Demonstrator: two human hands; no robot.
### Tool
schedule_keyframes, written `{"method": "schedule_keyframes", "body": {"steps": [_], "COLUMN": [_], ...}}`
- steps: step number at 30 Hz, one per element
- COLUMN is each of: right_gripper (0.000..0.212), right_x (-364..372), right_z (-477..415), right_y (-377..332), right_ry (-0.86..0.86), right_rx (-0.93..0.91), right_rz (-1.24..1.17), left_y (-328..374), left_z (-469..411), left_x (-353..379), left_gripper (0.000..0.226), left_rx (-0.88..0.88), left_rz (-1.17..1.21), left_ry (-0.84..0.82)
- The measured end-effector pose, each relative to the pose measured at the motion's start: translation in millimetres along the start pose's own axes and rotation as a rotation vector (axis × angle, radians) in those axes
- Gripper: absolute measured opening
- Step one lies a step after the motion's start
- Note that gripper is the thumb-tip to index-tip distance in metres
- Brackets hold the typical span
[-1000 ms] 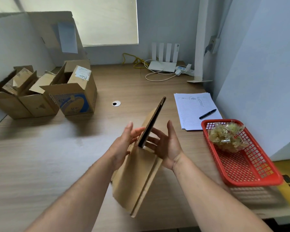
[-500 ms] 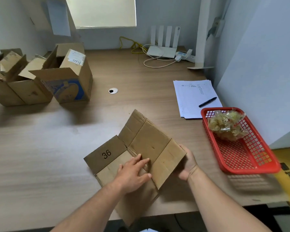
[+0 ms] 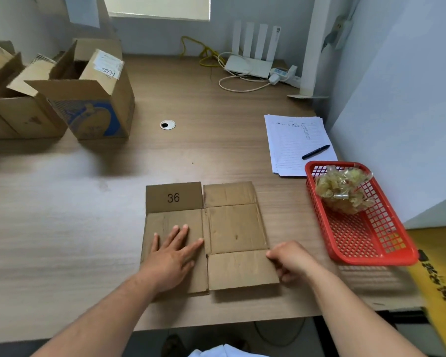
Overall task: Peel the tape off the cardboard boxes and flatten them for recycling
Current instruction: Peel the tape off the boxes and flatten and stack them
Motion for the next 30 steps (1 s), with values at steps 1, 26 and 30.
{"method": "schedule_keyframes", "body": {"steps": [1, 26, 30], "right_gripper": [0.018, 0.075, 0.071], "right_x": [1, 94, 95], "right_z": [2, -55, -58], "right_y": [-3, -96, -94], "right_ry": [0.067, 0.515, 0.573], "right_rx": [0.008, -0.638, -0.687], "right_rz": [0.208, 0.868, 0.866], "left_y": [-3, -36, -37], "left_z": [0, -52, -56], "left_x": [2, -10, -5], "left_gripper": [0.055, 0.103, 0.091], "left_rx": [-0.025, -0.232, -0.216], "left_rz": [0.004, 0.033, 0.054], "left_ry": [0.014, 0.295, 0.323]}}
Point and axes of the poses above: each hand's wrist, its own z-axis away from the middle knuckle, its own x-axis out of the palm, y = z × x, the point moved 4 cm from there along -z, towards the middle knuckle, and after that the axes turned 1 degree about x, right-handed, at the moved point
